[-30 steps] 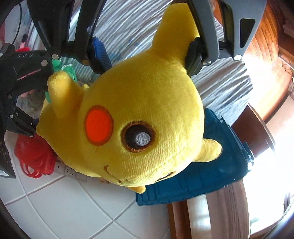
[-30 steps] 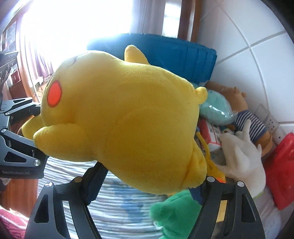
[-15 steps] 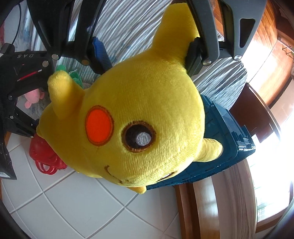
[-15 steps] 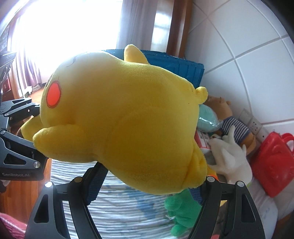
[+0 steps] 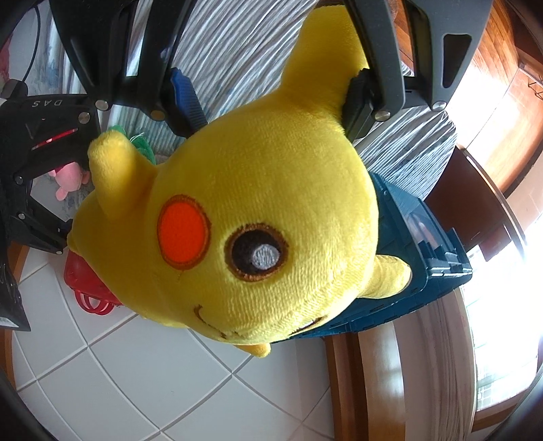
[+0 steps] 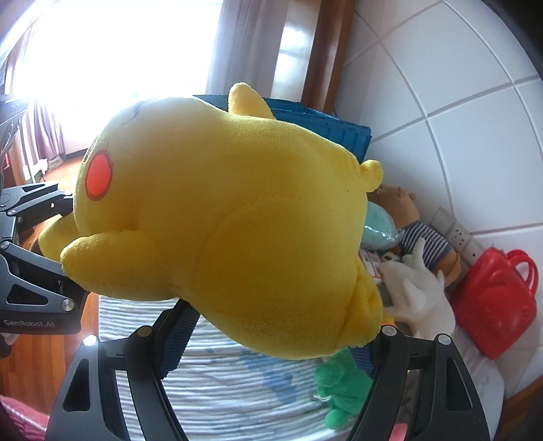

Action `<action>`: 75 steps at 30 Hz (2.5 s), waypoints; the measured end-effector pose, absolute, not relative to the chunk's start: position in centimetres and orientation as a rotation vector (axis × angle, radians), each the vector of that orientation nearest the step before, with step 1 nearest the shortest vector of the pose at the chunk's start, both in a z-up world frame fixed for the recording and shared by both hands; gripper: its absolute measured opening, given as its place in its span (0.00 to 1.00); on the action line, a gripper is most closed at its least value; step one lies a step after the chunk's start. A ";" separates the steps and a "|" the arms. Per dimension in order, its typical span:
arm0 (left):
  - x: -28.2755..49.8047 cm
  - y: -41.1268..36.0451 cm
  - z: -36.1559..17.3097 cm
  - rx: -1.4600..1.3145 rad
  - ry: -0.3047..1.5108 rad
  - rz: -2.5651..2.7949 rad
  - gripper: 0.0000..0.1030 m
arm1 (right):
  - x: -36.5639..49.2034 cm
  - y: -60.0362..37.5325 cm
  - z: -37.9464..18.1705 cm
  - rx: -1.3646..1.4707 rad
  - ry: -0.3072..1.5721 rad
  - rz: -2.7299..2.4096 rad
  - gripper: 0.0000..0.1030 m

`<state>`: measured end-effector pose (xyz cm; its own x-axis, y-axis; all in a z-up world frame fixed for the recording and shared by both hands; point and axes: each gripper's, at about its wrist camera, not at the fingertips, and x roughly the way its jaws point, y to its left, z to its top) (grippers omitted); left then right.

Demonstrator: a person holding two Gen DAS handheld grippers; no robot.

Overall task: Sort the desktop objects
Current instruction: 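Carry the Pikachu plush with both tools up over the blue crate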

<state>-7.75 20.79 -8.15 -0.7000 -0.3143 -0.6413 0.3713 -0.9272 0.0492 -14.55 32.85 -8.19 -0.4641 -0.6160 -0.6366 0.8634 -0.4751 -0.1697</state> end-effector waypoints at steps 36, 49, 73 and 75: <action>-5.4 10.8 -4.8 0.914 0.074 -2.616 0.67 | -13.2 23.3 -5.5 0.580 0.588 -2.046 0.76; -1.8 2.9 -4.0 0.936 0.000 -2.677 0.67 | -8.6 16.3 -5.8 0.604 0.543 -2.110 0.76; -1.8 -14.3 1.4 0.917 -0.097 -2.819 0.67 | -5.2 0.3 -0.4 0.609 0.502 -2.290 0.76; -3.3 -14.9 1.8 0.913 -0.103 -2.823 0.67 | -6.7 -0.4 0.2 0.607 0.504 -2.297 0.76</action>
